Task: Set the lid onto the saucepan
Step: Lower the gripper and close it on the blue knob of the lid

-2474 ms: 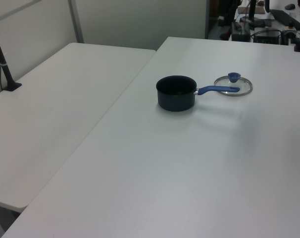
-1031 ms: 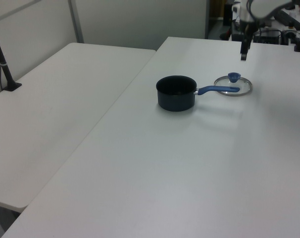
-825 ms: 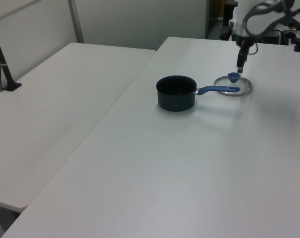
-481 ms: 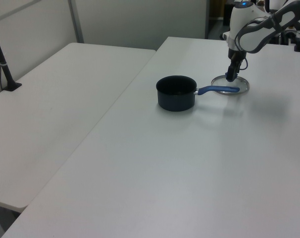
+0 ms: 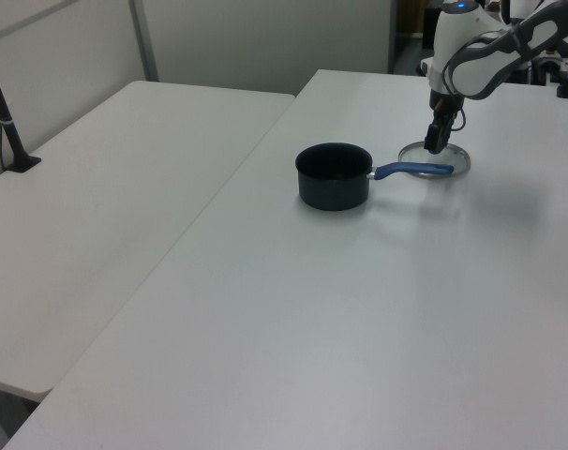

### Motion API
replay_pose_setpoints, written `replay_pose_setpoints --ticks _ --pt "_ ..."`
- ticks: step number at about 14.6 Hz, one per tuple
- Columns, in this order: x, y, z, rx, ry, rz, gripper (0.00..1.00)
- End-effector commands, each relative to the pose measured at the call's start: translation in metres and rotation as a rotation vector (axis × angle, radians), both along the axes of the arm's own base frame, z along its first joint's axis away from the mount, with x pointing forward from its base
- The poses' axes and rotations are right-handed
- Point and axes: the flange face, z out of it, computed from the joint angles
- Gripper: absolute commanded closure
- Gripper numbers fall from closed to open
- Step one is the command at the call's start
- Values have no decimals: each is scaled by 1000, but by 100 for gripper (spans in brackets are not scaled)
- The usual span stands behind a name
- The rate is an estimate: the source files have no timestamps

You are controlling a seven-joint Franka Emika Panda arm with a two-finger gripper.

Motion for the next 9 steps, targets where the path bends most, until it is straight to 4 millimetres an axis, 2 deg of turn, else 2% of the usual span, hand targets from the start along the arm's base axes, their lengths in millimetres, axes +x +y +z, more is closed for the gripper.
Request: replay_pose_setpoints --ticks 1,2,4,9 --pt "15 9 24 18 -73 -30 8" --pt "16 8 28 16 -80 -28 4" --pt "21 11 33 14 -91 -23 4" --pt "21 15 17 13 -59 1 4"
